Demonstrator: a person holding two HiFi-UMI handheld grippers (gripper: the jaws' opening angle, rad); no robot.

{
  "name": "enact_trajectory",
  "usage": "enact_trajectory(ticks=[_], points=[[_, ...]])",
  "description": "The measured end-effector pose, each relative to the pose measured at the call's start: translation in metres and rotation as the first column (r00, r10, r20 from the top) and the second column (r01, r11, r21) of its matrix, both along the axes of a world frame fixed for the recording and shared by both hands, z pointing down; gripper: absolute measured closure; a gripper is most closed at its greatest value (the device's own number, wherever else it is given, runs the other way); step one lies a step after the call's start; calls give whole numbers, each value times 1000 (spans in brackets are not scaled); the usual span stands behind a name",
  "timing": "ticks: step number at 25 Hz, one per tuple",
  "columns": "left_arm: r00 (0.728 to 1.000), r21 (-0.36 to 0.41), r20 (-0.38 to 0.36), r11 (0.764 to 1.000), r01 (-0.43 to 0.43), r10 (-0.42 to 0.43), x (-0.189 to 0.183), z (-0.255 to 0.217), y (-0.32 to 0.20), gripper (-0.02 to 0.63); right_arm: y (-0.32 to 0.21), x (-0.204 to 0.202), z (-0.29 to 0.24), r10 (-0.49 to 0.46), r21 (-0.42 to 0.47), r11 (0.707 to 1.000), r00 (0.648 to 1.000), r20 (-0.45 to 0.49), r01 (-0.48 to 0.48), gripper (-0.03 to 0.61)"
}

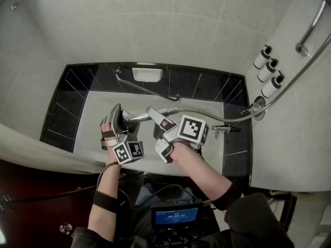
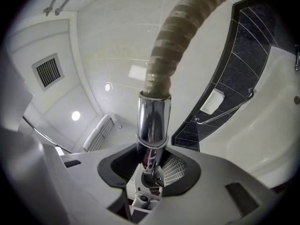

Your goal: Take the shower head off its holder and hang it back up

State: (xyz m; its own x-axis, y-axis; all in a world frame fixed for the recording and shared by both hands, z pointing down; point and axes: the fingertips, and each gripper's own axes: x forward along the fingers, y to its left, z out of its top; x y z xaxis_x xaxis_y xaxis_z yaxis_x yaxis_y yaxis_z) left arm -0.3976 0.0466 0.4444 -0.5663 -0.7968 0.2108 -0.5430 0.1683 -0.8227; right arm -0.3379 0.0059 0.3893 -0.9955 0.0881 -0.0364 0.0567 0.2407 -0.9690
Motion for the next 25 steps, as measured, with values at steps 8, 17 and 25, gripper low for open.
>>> enact_trajectory(ticks=[8, 17, 25], points=[[995, -10, 103, 1000, -7, 8, -6, -28, -21, 230, -8, 5, -22, 9, -37, 999, 999, 31, -8, 428], [996, 15, 87, 1000, -28, 26, 3, -37, -29, 306, -23, 12, -7, 21, -131, 991, 999, 42, -16, 414], [994, 9, 106, 999, -36, 35, 0, -44, -28, 350, -22, 10, -2, 13, -193, 981, 998, 66, 0, 411]])
